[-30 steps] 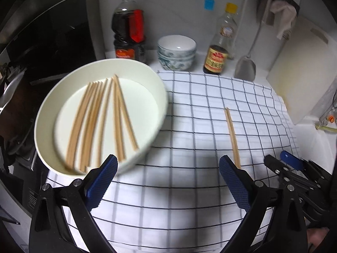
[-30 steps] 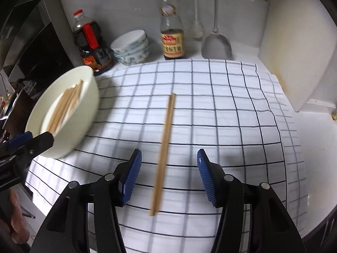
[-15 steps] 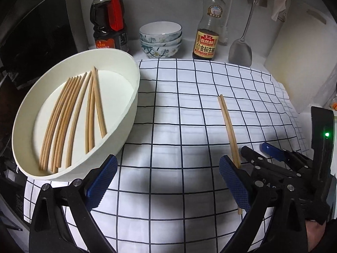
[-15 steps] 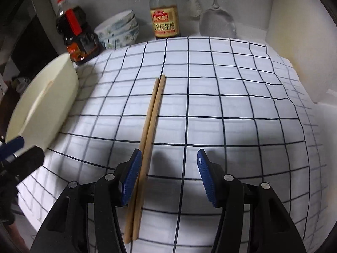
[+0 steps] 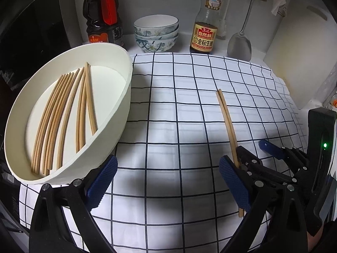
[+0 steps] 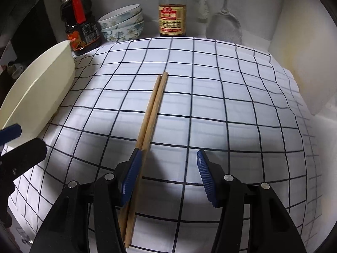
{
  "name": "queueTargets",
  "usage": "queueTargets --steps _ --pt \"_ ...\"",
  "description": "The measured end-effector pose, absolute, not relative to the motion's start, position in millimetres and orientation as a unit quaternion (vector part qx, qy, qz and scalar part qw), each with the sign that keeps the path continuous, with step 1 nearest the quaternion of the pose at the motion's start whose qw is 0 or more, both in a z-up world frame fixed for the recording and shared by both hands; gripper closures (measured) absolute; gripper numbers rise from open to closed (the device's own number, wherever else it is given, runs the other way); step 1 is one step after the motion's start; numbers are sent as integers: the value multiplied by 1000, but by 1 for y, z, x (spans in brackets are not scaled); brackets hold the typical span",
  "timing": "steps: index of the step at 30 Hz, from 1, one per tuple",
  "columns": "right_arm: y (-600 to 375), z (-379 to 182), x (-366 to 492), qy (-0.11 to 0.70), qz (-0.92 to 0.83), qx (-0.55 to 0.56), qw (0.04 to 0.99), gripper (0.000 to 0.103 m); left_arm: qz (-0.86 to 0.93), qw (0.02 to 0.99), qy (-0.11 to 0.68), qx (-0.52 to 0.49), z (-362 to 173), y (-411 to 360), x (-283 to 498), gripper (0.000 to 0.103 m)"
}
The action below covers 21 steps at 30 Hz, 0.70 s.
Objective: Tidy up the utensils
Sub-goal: 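Move the right tool back to the last chopsticks on the cloth, then close the right tool on one of the last chopsticks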
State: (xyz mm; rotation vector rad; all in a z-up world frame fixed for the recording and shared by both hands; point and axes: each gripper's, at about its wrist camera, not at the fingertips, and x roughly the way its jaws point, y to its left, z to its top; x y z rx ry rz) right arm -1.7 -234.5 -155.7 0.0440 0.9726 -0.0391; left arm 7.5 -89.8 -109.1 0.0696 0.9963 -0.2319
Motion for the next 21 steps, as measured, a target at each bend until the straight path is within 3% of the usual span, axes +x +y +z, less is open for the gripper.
queueTargets --steps 6,8,10,12,21 --pt "-229 -160 2 471 -11 6 882 52 -108 872 476 34 -109 -93 10 8" --pt "-229 -160 3 467 -8 4 884 60 -107 873 475 35 -110 -95 10 8" --pt "-230 -159 3 464 -8 2 886 83 -107 873 475 36 -111 -99 12 8" --pt "-234 -159 4 462 -9 2 887 95 -109 873 475 37 -112 -103 14 8" --pt "-271 -160 -18 460 -39 40 886 96 -117 869 478 55 -131 -138 23 8"
